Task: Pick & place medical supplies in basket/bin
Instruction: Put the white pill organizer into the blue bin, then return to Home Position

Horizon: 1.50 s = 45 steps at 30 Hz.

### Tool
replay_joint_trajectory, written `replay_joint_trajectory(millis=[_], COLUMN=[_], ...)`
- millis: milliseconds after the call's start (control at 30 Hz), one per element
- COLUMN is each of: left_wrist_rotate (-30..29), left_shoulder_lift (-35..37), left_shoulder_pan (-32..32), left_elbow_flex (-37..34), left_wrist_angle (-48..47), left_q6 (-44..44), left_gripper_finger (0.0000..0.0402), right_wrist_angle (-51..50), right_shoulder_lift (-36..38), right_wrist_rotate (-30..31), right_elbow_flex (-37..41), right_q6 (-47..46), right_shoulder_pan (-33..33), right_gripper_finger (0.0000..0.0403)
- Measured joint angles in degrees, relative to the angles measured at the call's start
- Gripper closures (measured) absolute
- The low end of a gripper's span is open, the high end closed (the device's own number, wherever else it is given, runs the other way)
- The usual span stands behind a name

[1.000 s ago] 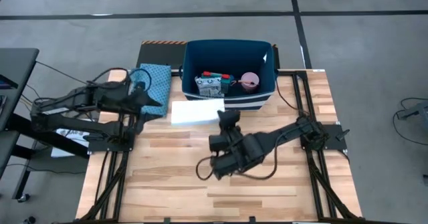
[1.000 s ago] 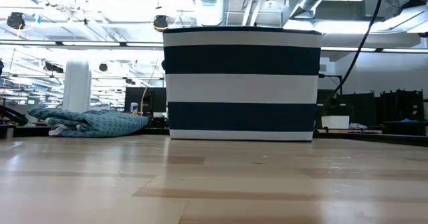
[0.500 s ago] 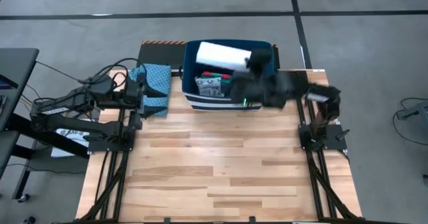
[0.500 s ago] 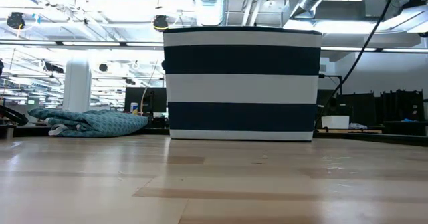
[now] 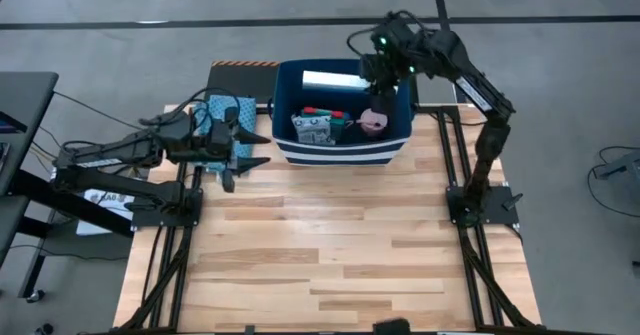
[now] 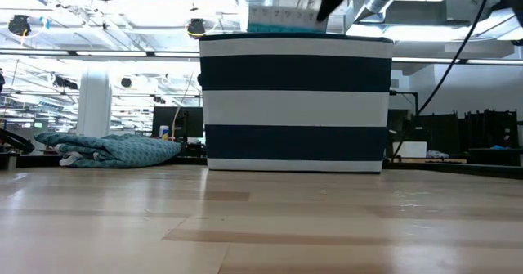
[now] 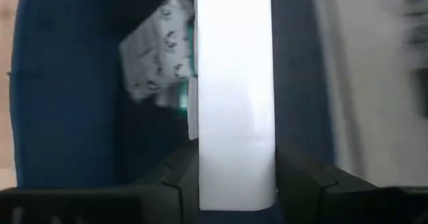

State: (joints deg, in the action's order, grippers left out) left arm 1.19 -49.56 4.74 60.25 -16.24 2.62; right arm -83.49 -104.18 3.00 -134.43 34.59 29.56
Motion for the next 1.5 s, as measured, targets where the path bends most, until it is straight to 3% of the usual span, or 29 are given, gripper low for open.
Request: replay_joint_trajectory(millis=[167, 467, 867, 1300, 1500], left_wrist_rotate=[0.0, 1.6, 1.7, 1.5, 2.1], left_shoulder_lift=[-2.6, -5.9, -8.8, -10.6, -10.6], left_shoulder_pan=[1.8, 6.6, 9.3, 11.1, 11.5], left_elbow_flex=[0.0, 0.0, 0.0, 0.0, 0.0], left_wrist_angle=[1.3, 4.7, 7.4, 8.4, 8.9], left_q6=[-0.1, -2.4, -3.3, -2.9, -1.9], left_gripper_finger=[0.0203, 0.0203, 0.0203, 0.0203, 0.0203], right_wrist_angle=[-2.6, -3.5, -5.6, -2.8, -3.0], right_shoulder_lift=[-5.1, -15.7, -25.6, -24.2, -22.1], right_wrist_rotate=[-12.5, -26.9, -27.1, -26.1, -19.6], right_elbow_flex=[0.0, 0.0, 0.1, 0.1, 0.1], right_q6=[2.3, 4.5, 1.4, -2.0, -4.2], right_shoulder_pan=[5.9, 10.6, 13.6, 14.0, 13.1], right_gripper_finger=[0.0264, 0.0266, 0.0263, 0.0193, 0.0198])
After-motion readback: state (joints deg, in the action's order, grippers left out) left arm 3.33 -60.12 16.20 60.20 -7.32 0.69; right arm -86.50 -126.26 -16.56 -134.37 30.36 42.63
